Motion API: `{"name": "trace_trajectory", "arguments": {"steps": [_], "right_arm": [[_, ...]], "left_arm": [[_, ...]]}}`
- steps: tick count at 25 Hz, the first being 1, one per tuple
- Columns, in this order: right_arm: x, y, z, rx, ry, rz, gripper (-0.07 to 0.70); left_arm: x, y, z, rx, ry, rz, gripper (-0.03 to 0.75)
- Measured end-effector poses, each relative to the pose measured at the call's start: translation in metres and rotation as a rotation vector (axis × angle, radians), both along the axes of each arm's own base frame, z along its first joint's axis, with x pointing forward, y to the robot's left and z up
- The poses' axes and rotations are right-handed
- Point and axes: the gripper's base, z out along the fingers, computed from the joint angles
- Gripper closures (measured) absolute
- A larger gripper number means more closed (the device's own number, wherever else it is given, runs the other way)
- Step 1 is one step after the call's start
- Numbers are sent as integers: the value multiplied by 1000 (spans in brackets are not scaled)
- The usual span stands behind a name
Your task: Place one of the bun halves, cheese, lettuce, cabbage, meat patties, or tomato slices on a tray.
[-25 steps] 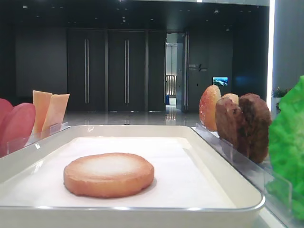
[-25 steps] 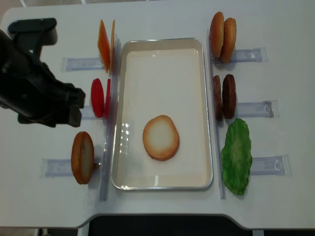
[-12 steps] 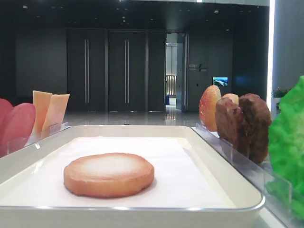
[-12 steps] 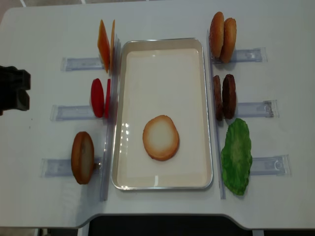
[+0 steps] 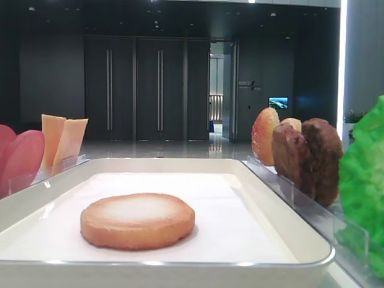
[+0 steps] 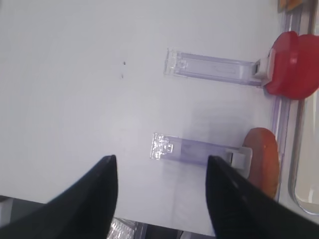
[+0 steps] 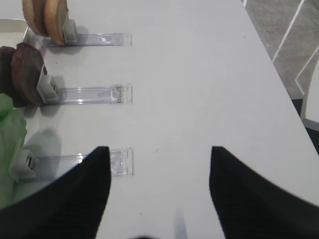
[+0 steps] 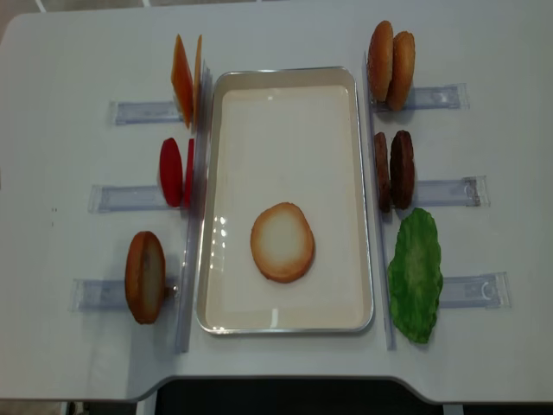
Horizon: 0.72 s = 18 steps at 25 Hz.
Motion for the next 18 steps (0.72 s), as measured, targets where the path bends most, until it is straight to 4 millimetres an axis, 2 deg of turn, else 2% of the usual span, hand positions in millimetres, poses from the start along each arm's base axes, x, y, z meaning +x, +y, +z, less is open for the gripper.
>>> {"name": "trace_trajectory", "arguments": {"steps": [4,11,18], "right_arm": [[0,0,0,0,0,0,216],[0,0,0,0,0,0,216],[0,0,0,0,0,0,216]], "left_arm": [[-31,-3,0,-18,-69,-13,282],[-92,-11,-20,-65,-182,-92,283],[-133,-16,-46,-70,-278,-148,282]]}}
